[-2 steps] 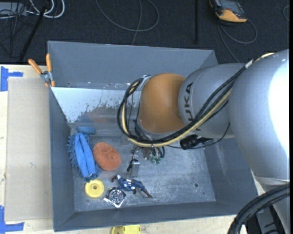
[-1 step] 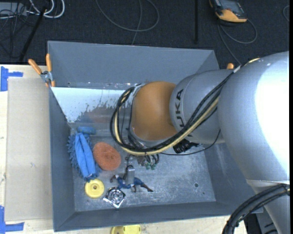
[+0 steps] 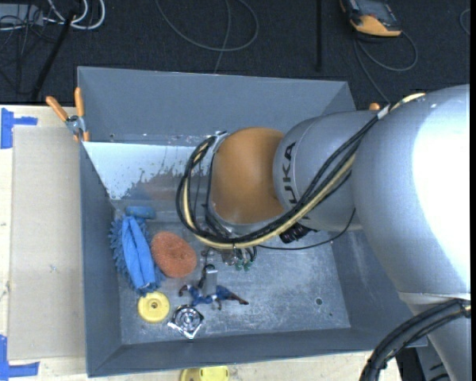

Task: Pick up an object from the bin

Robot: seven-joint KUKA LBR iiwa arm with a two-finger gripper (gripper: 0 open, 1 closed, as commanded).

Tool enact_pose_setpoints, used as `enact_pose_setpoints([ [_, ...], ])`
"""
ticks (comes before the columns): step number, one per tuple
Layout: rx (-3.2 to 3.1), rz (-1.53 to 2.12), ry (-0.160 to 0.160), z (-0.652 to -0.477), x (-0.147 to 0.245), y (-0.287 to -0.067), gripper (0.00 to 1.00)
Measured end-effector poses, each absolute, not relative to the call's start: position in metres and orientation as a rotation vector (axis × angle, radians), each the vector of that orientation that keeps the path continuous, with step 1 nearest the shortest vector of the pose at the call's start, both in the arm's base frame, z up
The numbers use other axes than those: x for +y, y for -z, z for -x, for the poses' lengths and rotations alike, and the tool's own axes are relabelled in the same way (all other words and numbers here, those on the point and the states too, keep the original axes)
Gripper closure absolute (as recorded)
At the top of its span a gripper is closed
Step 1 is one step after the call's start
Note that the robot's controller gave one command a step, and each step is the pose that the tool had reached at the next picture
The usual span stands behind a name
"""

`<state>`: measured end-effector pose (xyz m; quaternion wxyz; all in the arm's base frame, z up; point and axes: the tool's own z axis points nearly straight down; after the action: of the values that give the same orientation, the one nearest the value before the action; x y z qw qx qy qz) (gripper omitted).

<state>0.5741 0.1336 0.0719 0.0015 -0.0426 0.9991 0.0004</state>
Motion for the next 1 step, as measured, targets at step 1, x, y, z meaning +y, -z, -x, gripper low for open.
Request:
enact_pose_setpoints([
  [1, 3.14, 0.024, -0.001, -0.611, 0.115, -0.0699, 1.0],
])
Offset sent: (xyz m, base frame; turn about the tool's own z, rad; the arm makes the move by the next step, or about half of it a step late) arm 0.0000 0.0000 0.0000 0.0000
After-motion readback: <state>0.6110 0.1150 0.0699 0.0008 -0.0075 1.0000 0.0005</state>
